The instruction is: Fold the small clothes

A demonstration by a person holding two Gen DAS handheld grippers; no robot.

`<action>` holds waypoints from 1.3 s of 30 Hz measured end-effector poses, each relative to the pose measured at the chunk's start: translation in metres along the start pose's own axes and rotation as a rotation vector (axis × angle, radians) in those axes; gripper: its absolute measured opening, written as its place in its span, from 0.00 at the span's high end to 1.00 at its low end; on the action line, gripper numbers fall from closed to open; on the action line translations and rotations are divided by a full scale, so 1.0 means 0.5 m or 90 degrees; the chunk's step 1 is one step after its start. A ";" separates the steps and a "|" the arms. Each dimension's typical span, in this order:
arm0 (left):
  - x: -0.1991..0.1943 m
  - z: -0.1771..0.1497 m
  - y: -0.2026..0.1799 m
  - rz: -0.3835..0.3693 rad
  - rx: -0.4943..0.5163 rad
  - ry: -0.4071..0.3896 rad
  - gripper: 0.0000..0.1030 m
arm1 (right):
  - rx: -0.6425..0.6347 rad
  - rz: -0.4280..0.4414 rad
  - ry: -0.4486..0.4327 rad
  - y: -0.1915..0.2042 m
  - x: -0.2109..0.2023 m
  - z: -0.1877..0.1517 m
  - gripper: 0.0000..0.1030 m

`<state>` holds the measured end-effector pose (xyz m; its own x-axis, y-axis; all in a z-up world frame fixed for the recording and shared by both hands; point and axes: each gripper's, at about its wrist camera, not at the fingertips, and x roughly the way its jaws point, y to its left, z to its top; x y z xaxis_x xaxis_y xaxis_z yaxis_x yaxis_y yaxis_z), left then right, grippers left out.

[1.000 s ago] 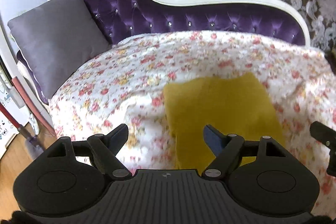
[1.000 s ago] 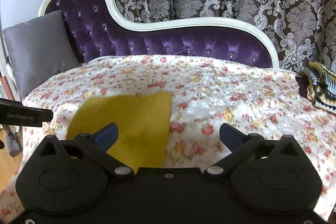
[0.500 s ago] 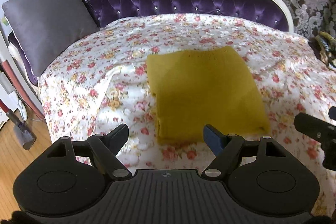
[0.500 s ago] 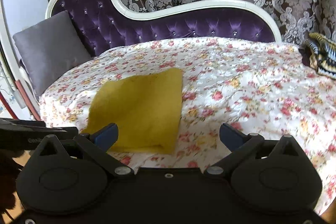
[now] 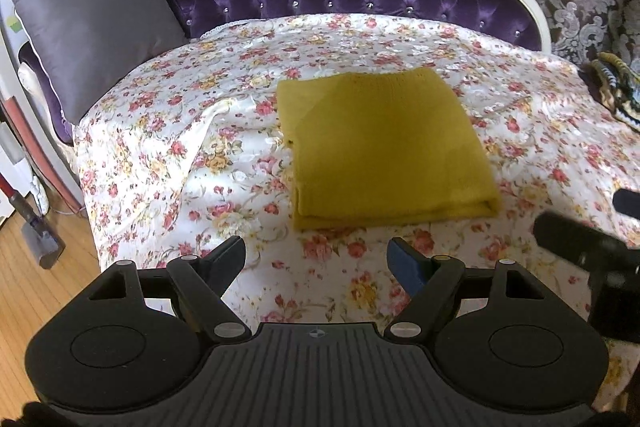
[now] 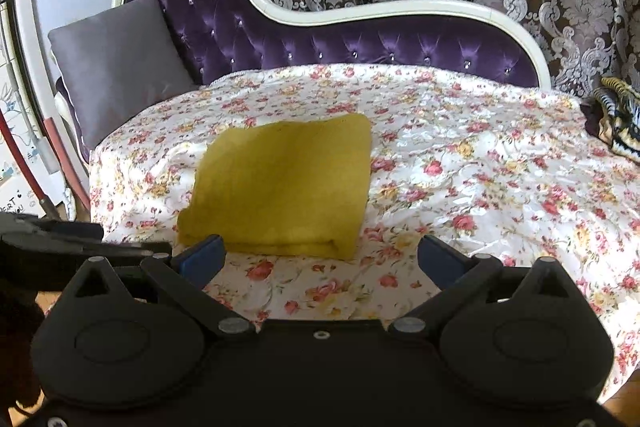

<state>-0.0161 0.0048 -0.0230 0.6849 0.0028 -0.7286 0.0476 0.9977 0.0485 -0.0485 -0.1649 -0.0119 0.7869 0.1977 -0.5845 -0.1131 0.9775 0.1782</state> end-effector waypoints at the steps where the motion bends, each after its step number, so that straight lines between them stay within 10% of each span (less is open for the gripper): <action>1: -0.001 -0.001 0.000 -0.002 -0.001 0.002 0.25 | -0.002 0.001 -0.001 0.001 -0.001 0.000 0.01; 39: 0.011 -0.006 -0.004 -0.016 -0.020 0.034 0.25 | 0.006 0.006 0.030 0.003 0.024 -0.006 0.01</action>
<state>-0.0147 0.0033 -0.0290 0.6445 -0.0196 -0.7643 0.0414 0.9991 0.0093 -0.0410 -0.1605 -0.0213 0.7566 0.2109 -0.6189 -0.1149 0.9747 0.1916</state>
